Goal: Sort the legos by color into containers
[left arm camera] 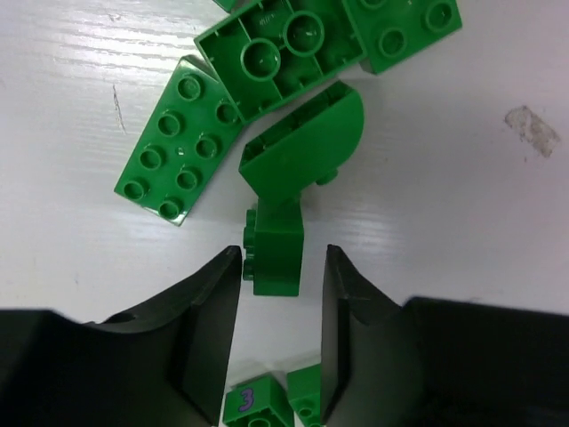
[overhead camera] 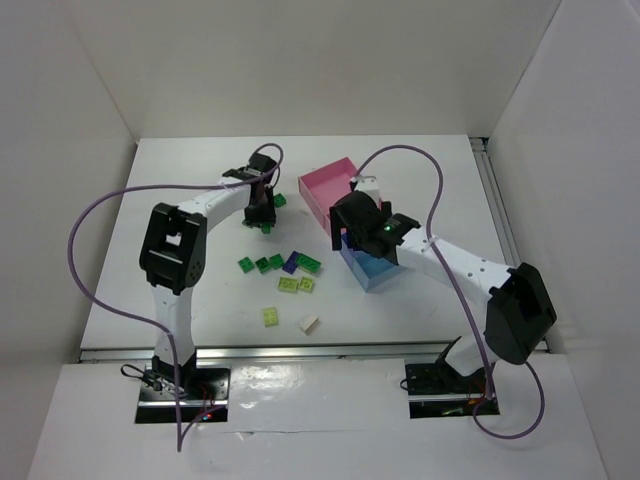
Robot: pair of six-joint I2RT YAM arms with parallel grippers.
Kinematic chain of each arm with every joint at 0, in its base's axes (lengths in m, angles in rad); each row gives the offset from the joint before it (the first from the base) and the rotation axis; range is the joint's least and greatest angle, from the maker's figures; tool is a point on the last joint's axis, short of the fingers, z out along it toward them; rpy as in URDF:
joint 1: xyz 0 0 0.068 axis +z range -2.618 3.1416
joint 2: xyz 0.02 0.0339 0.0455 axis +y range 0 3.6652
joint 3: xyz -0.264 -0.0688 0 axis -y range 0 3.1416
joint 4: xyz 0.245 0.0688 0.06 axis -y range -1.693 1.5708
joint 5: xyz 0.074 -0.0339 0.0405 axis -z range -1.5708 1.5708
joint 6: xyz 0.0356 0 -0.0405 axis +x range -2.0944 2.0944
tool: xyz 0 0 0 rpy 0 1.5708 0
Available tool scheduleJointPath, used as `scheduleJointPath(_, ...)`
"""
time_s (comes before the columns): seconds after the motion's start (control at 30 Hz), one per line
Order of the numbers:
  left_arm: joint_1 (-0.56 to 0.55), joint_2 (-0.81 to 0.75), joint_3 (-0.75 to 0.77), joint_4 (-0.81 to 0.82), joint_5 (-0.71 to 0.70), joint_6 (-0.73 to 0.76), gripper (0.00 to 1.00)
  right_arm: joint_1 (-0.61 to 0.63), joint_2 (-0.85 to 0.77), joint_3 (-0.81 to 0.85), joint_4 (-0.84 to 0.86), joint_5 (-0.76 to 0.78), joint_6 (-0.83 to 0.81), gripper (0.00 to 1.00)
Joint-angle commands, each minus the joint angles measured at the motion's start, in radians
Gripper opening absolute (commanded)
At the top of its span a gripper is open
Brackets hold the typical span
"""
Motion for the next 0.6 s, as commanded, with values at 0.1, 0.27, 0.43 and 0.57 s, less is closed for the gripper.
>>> scheduleJointPath(0.1,0.013,-0.016,0.022,-0.011,0.015,0.006,0.27,-0.013,0.013,0.063,-0.008,0.053,-0.006,1.0)
scheduleJointPath(0.27,-0.02,-0.121,0.022,-0.02,0.024,0.032,0.2,-0.066,-0.033,0.063,0.001,0.042,-0.006,1.0)
scheduleJointPath(0.43,-0.089,-0.162,0.149,-0.031,0.08,0.021,0.18,-0.119,-0.101,0.022,0.013,0.066,-0.006,1.0)
scheduleJointPath(0.57,-0.122,-0.054,0.35,-0.049,0.148,0.012,0.2,-0.16,-0.153,0.001,0.003,0.102,0.019,1.0)
